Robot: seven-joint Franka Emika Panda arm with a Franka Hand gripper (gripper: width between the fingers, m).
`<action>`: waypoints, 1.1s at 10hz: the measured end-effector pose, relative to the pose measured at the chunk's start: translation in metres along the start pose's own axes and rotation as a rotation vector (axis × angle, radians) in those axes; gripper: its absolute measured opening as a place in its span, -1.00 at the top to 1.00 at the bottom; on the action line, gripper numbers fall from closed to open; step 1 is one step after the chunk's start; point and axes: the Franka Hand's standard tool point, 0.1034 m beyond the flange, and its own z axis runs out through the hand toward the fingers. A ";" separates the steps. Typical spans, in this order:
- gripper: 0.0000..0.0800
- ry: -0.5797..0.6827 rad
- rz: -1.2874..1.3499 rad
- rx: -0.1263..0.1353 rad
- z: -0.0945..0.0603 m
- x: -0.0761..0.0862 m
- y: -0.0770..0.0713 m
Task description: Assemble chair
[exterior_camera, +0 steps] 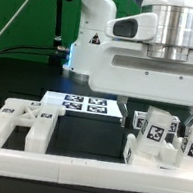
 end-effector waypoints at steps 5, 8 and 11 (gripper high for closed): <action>0.27 0.000 0.242 -0.001 0.000 0.000 0.002; 0.27 -0.015 0.619 0.005 0.003 0.004 0.007; 0.27 -0.073 1.125 0.012 0.004 0.003 0.008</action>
Offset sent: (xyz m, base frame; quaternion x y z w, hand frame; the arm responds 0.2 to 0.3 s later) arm 0.0000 0.0000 0.0000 0.0000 0.0000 0.1938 0.9810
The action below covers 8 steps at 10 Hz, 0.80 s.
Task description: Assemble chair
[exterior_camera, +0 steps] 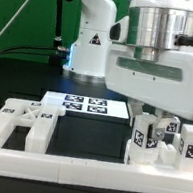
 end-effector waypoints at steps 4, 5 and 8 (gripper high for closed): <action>0.27 -0.008 0.099 0.014 0.000 0.000 0.000; -0.20 0.002 -0.055 0.014 -0.002 0.000 -0.002; -0.62 0.000 -0.605 0.011 0.001 -0.006 0.001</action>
Offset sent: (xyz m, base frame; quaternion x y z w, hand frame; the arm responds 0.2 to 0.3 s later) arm 0.0000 0.0000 0.0000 0.0000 0.0000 -0.0650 0.9979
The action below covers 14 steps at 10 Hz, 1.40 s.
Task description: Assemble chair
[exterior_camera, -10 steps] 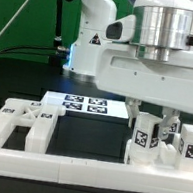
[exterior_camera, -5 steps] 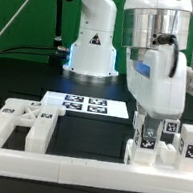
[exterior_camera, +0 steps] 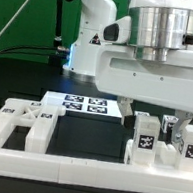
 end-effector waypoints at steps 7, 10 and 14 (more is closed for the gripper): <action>-0.56 0.083 -0.485 -0.012 -0.002 0.013 0.000; 0.29 0.082 -0.309 -0.003 -0.001 0.013 0.001; 0.29 0.057 0.182 -0.007 -0.001 0.014 0.007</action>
Offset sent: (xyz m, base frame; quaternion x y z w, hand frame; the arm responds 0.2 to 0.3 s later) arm 0.0121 0.0076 0.0034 -0.0013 0.0386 -0.4148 0.9091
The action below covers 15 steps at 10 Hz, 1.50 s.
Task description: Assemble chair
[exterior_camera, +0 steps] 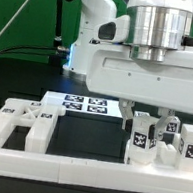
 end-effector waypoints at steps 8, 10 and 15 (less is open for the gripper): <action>-0.45 -0.086 0.411 -0.020 -0.002 -0.003 0.004; -0.59 -0.090 -0.019 0.001 -0.003 -0.001 0.004; -0.62 -0.081 -0.506 0.011 -0.002 -0.004 0.005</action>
Offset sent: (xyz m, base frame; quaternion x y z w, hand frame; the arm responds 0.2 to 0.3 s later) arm 0.0242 0.0041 0.0145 0.0976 -0.0416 0.2825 0.9534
